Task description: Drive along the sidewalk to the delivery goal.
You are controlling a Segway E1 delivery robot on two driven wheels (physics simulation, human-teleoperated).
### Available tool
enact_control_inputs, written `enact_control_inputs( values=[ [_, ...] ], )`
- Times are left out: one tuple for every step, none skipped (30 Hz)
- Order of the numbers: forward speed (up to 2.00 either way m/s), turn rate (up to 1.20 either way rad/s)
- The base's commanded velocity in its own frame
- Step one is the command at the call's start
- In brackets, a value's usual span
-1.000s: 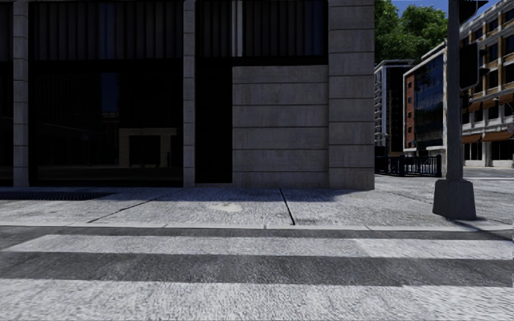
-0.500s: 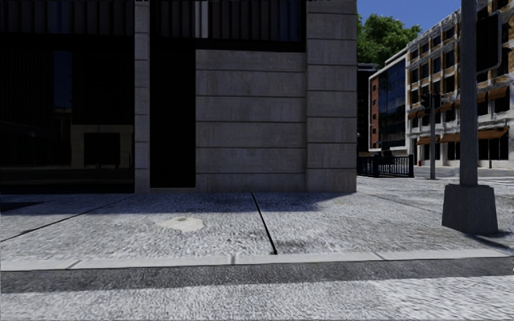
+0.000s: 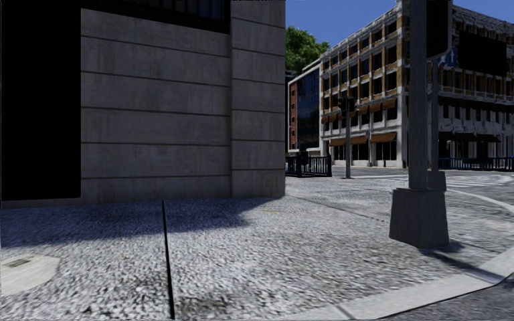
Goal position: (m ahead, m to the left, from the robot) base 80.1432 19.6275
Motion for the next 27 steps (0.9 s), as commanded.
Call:
enact_control_inputs(
  values=[
    [2.00,-0.67],
    [2.00,-0.67],
    [2.00,-0.67],
    [2.00,-0.67],
    [2.00,-0.67],
    [2.00,-0.67],
    [2.00,-0.62],
    [2.00,-0.43],
    [2.00,0.00],
    [2.00,0.00],
    [2.00,0.00],
    [2.00,0.00],
    [2.00,0.00],
    [2.00,0.00],
    [2.00,0.00],
    [2.00,0.00],
    [2.00,0.00],
    [2.00,0.00],
    [2.00,0.00],
    [2.00,0.00],
    [2.00,0.00],
    [2.00,0.00],
    [2.00,0.00],
    [2.00,0.00],
    [2.00,0.00],
    [2.00,0.00],
    [2.00,0.00]
  ],
)
